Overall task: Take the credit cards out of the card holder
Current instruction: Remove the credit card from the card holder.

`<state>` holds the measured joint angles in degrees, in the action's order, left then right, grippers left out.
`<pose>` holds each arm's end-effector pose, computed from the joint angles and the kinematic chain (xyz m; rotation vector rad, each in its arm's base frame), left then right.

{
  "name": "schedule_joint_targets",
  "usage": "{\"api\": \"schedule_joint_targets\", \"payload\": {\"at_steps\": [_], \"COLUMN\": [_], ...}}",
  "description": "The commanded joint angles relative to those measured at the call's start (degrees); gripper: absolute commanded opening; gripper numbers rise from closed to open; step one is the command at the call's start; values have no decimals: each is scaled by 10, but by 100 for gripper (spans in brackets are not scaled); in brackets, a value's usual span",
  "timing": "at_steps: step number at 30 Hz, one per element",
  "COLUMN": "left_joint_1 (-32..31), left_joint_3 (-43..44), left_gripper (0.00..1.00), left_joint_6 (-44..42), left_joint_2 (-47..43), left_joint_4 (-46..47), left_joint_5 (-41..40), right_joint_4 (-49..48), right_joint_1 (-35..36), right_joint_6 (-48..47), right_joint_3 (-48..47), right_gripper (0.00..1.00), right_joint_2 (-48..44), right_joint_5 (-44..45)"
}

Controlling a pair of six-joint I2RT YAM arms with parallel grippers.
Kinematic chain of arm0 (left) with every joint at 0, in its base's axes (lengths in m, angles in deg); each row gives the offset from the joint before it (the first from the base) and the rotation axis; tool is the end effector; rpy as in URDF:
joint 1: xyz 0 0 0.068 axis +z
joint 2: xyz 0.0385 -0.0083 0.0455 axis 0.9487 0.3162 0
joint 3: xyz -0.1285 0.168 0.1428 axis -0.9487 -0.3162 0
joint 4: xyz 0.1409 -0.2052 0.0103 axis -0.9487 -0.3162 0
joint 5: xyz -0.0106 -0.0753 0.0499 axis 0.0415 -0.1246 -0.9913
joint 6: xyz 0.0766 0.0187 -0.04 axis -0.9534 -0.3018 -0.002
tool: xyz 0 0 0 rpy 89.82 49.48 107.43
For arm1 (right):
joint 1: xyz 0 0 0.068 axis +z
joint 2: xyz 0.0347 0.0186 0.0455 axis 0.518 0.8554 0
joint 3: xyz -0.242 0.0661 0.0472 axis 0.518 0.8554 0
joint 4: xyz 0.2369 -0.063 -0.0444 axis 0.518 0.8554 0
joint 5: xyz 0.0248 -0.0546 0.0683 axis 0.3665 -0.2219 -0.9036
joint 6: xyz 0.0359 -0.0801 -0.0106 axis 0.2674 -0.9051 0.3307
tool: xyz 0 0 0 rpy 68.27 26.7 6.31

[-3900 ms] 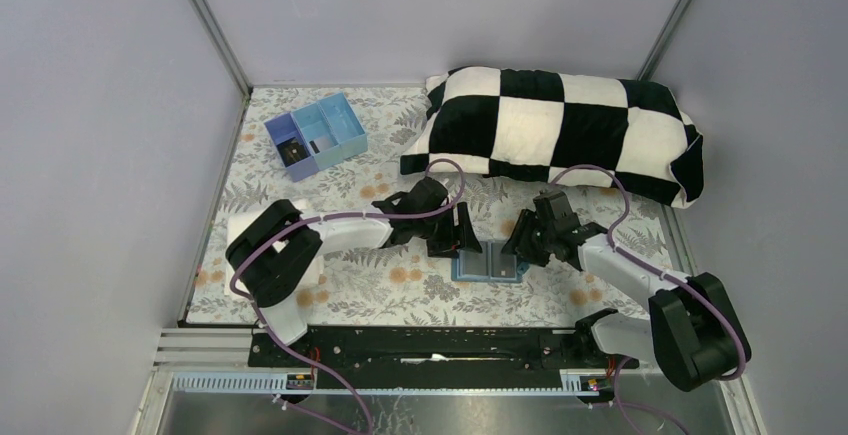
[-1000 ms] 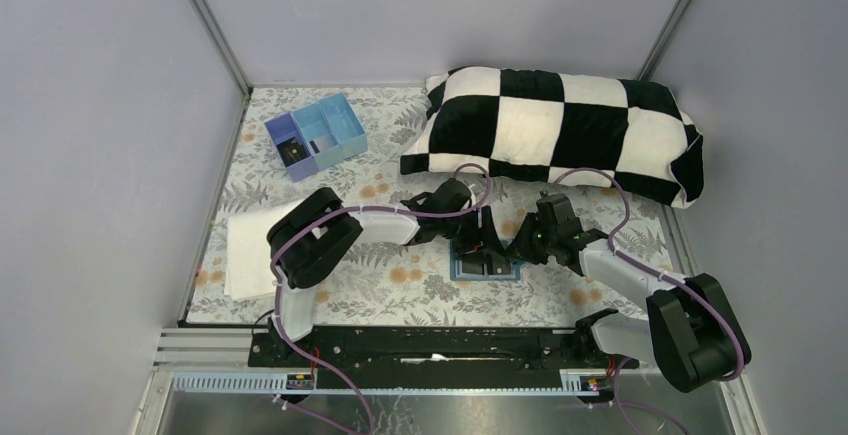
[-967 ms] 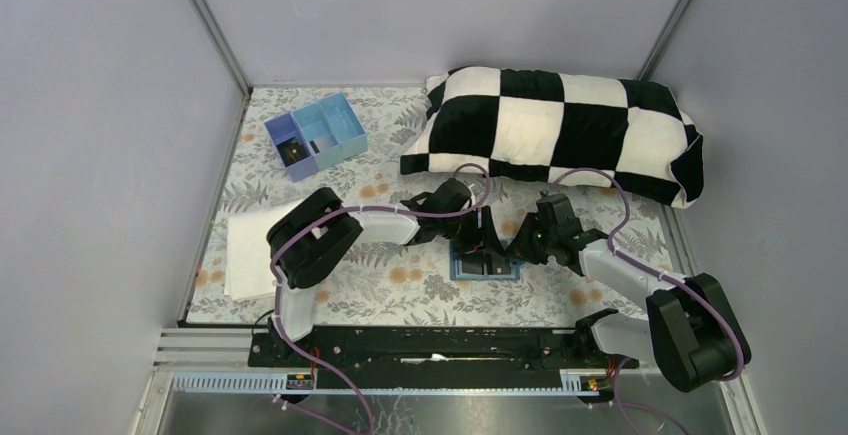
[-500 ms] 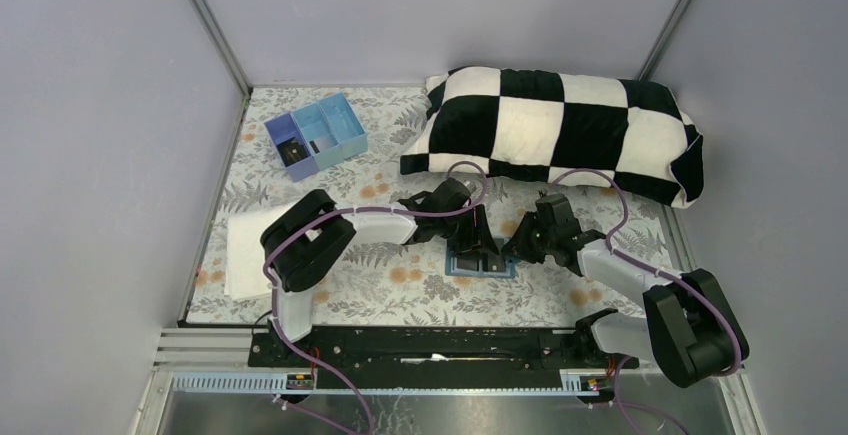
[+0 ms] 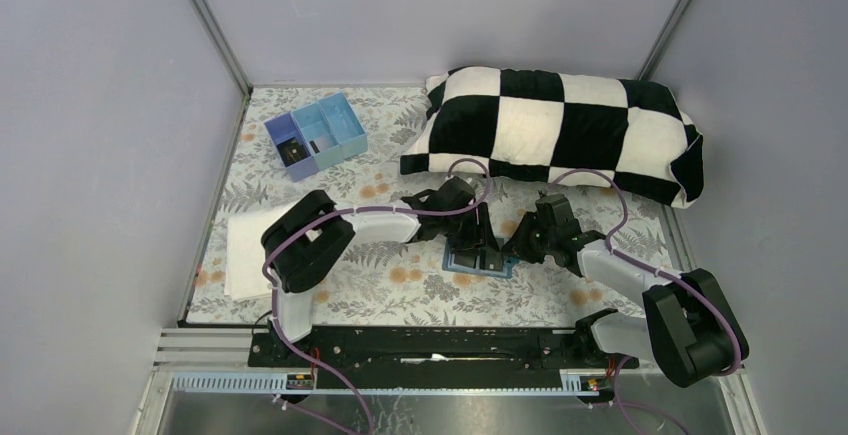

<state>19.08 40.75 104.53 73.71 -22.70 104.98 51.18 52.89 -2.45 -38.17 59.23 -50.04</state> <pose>0.2310 -0.3361 0.1126 0.0507 2.7364 -1.0724 0.2215 0.1037 0.1086 0.3585 2.4780 0.7206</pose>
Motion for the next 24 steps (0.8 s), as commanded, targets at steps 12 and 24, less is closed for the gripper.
{"api": "schedule_joint_targets", "payload": {"at_steps": [12,24], "left_joint_1": [-10,-15], "left_joint_3": [27,41], "left_gripper": [61,62], "left_joint_6": [-68,-98], "left_joint_2": [52,50], "left_joint_4": [-106,-144], "left_joint_5": [-109,-155], "right_joint_4": [51,47], "right_joint_1": [-2,-2], "right_joint_6": [-7,-7], "right_joint_3": [21,20], "right_gripper": [23,23], "right_joint_2": [4,8], "right_joint_5": [34,29]}}
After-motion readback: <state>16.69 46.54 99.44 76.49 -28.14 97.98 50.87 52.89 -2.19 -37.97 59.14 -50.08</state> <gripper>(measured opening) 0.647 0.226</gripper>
